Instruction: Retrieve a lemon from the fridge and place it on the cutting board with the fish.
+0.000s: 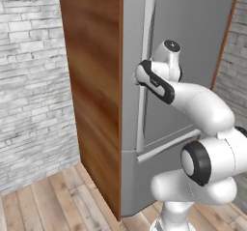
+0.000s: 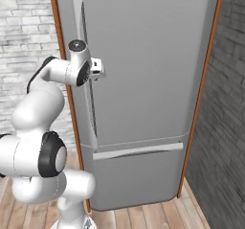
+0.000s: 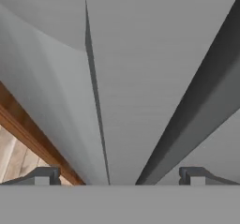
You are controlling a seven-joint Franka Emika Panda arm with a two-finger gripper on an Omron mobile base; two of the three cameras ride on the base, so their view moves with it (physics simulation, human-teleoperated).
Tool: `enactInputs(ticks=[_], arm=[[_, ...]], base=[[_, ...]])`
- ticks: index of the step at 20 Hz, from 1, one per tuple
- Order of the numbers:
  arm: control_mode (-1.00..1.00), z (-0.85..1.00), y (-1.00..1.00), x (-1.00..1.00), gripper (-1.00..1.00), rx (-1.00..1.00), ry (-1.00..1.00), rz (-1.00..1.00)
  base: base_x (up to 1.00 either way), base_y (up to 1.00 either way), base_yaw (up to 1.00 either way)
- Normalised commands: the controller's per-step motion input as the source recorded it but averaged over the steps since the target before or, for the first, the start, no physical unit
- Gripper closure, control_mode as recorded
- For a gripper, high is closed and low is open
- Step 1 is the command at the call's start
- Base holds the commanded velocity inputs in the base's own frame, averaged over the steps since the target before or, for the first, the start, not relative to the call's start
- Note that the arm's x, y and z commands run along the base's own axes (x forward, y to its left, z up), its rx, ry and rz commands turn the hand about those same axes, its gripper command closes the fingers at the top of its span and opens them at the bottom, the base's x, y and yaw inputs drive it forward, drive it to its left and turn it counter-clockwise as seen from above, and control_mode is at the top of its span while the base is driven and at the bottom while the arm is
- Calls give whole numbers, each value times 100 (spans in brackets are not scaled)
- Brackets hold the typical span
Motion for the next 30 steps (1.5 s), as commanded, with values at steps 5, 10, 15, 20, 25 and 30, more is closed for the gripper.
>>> enactInputs(ticks=[5, 10, 15, 20, 25, 30], arm=[[-100, 0, 1, 30, -100, 0, -12, 4], [-100, 0, 0, 40, 100, 0, -3, 8], [-100, 0, 0, 28, 100, 0, 0, 4], [-100, 0, 0, -1, 100, 0, 1, 0], [-100, 0, -25, -51, 100, 1, 1, -2], [-100, 5, -81, -48, 100, 9, 1, 0]], base=[[0, 0, 0], [0, 0, 0], [0, 0, 0], [0, 0, 0], [0, 0, 0], [0, 0, 0]])
